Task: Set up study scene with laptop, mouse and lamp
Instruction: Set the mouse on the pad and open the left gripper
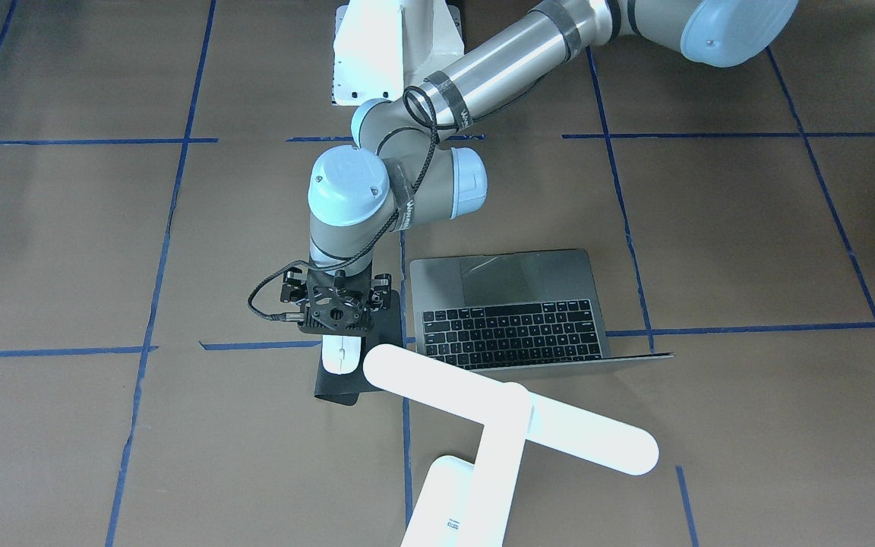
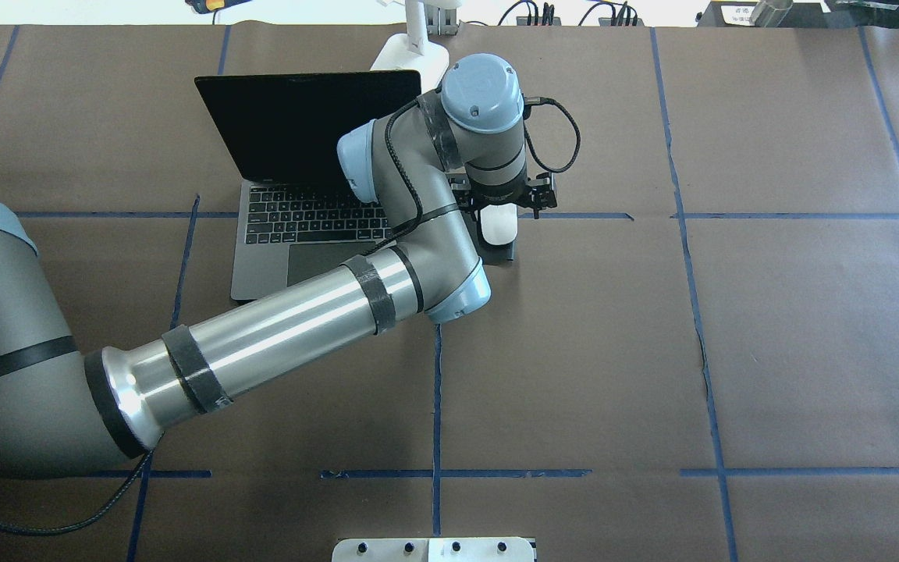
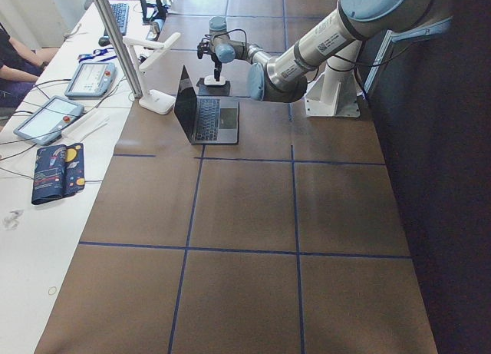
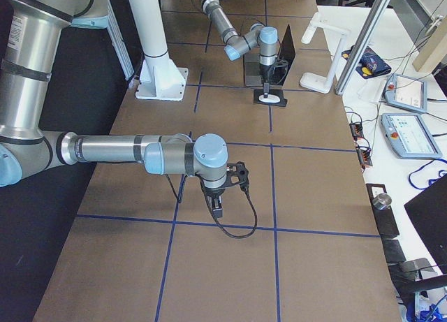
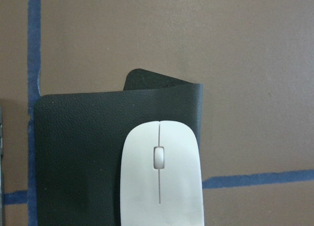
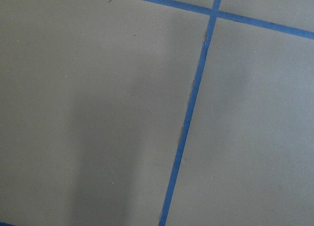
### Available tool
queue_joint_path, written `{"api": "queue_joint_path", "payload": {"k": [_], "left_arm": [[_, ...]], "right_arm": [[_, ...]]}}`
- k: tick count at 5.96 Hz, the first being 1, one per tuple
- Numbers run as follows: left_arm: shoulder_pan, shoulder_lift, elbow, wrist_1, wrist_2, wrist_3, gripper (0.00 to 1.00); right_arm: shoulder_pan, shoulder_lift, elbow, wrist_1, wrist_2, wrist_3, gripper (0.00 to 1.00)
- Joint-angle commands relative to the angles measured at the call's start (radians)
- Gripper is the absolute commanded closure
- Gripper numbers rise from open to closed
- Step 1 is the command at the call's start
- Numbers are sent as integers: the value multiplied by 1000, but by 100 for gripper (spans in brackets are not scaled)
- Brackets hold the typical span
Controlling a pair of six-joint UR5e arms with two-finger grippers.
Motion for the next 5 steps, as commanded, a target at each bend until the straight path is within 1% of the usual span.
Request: {"api": "queue_joint_path", "payload": {"k": [1, 2, 3, 4, 5], "left_arm": [[-1, 201, -404, 209, -31, -13, 0], [-1, 340, -633, 291, -31, -3, 0], [-6, 478, -793, 319, -33, 26, 0], [-38, 587, -939, 411, -31, 184, 0], [-85, 684, -1062, 526, -31, 369, 0]], "right_arm": [[0, 0, -1, -1, -1, 5, 0], [0, 0, -4, -1, -1, 5, 0], [0, 0, -6, -1, -6, 9, 0], [0, 0, -6, -1, -7, 20, 0], [0, 0, -7, -1, -7, 20, 0]]}}
